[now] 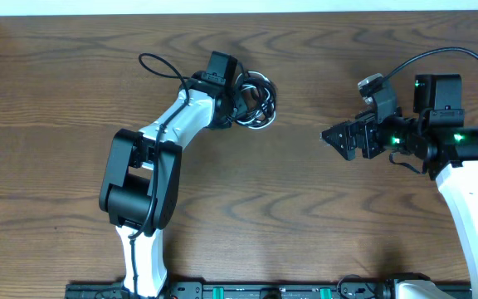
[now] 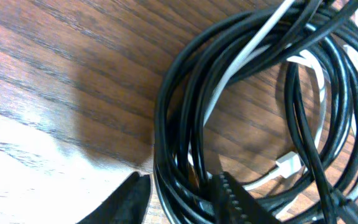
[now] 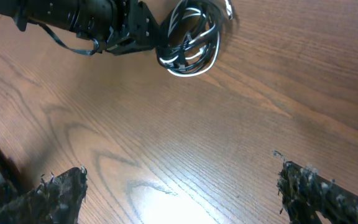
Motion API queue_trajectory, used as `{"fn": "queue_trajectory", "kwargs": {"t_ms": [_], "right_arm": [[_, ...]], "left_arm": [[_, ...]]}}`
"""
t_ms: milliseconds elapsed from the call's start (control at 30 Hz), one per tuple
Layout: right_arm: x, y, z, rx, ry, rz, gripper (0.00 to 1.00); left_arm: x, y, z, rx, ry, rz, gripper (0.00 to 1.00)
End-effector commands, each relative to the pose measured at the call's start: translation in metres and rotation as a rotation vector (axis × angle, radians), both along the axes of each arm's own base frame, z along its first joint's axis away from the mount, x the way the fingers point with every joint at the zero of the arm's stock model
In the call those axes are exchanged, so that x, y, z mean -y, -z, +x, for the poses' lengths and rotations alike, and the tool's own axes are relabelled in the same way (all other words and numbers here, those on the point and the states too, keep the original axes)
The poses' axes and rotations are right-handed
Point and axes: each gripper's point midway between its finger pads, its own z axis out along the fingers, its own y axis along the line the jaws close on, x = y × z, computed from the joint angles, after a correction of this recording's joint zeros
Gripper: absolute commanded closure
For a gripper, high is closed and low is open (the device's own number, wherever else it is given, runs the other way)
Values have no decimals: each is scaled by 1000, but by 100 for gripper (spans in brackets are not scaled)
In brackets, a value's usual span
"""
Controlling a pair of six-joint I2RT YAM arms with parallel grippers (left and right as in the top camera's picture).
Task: Untangle cables
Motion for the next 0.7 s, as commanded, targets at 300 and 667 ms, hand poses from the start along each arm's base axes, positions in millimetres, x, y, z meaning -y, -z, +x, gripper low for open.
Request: {"fn": "queue_trajectory", "kwargs": {"t_ms": [300,667], "right_arm": [[1,-5,3,10,5,2,4],[0,-6,5,1,23,15,4]], "left_arm": [[-8,11,2,17,27,56,93],[52,-110,-10,318,449,-52,93]]}}
